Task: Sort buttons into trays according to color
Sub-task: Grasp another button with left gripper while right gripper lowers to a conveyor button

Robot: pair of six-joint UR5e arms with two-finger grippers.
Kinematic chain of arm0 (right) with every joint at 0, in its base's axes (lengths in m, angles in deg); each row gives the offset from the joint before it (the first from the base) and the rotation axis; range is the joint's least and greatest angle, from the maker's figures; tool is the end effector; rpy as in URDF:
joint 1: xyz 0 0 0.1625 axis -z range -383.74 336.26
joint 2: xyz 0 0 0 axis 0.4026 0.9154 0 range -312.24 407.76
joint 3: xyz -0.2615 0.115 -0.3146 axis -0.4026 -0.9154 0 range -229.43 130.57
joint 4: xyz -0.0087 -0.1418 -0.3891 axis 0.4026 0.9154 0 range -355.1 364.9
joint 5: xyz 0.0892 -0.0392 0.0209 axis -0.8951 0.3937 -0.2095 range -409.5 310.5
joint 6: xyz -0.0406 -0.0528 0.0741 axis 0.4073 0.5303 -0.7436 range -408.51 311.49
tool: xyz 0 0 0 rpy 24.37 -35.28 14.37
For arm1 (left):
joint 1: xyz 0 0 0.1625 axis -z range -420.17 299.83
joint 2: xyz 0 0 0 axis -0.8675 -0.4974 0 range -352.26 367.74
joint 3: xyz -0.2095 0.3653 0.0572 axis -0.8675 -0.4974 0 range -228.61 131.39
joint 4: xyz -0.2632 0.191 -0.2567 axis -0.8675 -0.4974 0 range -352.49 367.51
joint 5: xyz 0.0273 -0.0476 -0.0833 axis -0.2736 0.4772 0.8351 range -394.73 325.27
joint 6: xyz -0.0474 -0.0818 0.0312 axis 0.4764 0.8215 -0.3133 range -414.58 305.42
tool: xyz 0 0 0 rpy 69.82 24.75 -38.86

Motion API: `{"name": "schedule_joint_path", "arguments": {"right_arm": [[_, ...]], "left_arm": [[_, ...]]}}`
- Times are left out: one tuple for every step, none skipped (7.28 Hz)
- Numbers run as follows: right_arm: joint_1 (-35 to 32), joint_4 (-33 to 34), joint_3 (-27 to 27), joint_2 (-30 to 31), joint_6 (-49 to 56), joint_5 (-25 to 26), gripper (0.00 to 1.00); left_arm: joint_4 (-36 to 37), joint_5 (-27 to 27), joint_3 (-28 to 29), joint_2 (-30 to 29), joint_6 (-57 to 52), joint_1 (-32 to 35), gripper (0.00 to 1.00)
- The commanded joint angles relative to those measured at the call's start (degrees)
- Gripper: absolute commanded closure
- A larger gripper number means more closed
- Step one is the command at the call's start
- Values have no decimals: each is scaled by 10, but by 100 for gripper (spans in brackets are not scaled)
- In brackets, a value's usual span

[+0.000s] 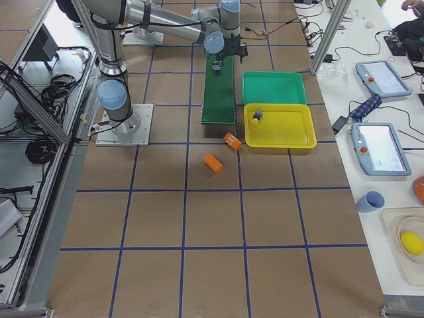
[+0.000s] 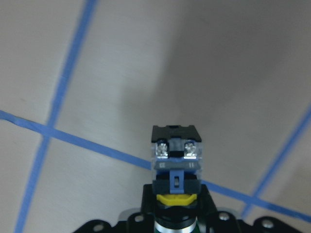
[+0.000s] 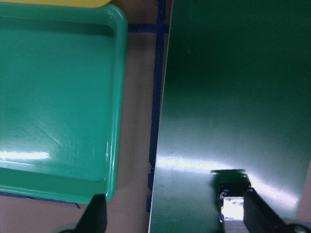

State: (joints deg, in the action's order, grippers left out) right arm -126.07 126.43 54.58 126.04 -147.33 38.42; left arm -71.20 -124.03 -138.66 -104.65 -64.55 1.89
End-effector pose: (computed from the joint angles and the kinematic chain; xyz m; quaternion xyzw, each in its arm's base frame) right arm 0.2509 -0.5069 0.3193 0.6835 0.7280 -0.0137 0.0519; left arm 0.1636 -0.5958 0.2888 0.1561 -0.9830 -0.0898 0.0372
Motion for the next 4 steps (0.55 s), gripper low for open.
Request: {"name": "schedule_joint_path", "arguments": {"right_arm": [[-13,3,6,-27,-25,0,0],[-16,3,9,-34,-27,0,0],[-19,3,16,-37,-29,1,0],[-19,3,28,-37,-29,1,0]], "left_arm": [[-7,54,-106,96,4,43,100],[-7,59,-138,129,4,87,100],[0,55,-151,144,2,144,100],[2,55,-156,140,6,181,100]]}}
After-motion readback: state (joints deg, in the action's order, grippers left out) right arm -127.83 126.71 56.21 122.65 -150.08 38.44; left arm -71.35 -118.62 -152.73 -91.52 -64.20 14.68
